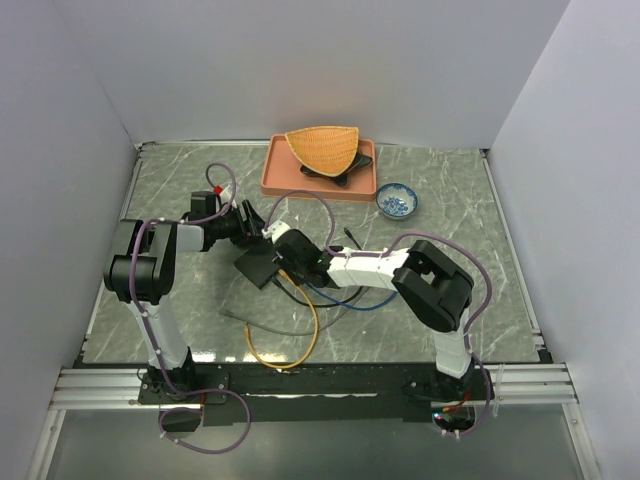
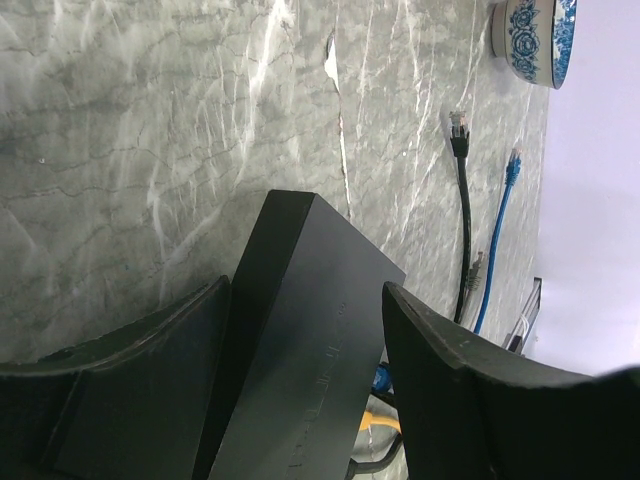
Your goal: Insert the plug into the switch port
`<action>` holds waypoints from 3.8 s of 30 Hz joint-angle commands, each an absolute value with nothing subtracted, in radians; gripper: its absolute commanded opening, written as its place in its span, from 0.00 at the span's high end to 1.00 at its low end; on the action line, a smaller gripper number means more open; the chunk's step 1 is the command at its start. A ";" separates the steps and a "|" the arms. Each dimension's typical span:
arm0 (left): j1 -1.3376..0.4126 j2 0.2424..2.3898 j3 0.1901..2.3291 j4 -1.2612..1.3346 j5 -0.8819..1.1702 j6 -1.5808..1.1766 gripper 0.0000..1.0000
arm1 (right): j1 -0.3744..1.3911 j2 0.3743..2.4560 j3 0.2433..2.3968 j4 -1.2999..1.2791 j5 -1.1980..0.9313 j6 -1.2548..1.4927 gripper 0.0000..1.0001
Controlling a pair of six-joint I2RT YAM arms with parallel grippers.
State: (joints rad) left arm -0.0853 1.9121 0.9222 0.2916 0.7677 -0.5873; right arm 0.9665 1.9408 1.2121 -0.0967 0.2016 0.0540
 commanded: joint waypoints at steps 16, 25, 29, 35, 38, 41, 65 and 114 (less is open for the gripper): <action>-0.090 1.940 0.894 0.282 0.811 -0.574 0.33 | 0.974 1.942 1.284 -0.025 0.262 0.031 1.00; -0.091 1.944 0.890 0.290 0.822 -0.577 0.33 | 0.974 1.954 1.298 -0.017 0.241 0.037 1.00; -0.091 1.948 0.888 0.291 0.830 -0.577 0.34 | 0.976 1.954 1.304 -0.012 0.238 0.034 1.00; -0.092 1.948 0.884 0.299 0.836 -0.581 0.35 | 0.974 1.980 1.328 -0.006 0.230 0.028 1.00; -0.092 1.947 0.885 0.293 0.838 -0.578 0.35 | 0.974 1.979 1.328 -0.003 0.225 0.031 1.00; -0.092 1.948 0.887 0.288 0.839 -0.572 0.35 | 0.976 1.979 1.327 -0.003 0.238 0.032 1.00; -0.094 1.967 0.881 0.298 0.839 -0.569 0.34 | 0.974 1.872 1.246 0.095 0.259 0.031 1.00; -0.120 1.913 0.790 0.262 0.857 -0.552 0.49 | 0.956 2.005 1.330 0.140 0.235 0.041 1.00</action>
State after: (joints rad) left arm -0.0734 1.9152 0.8471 0.4278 0.7609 -0.5583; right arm 0.9726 1.9877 1.2453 -0.0490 0.2325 0.0391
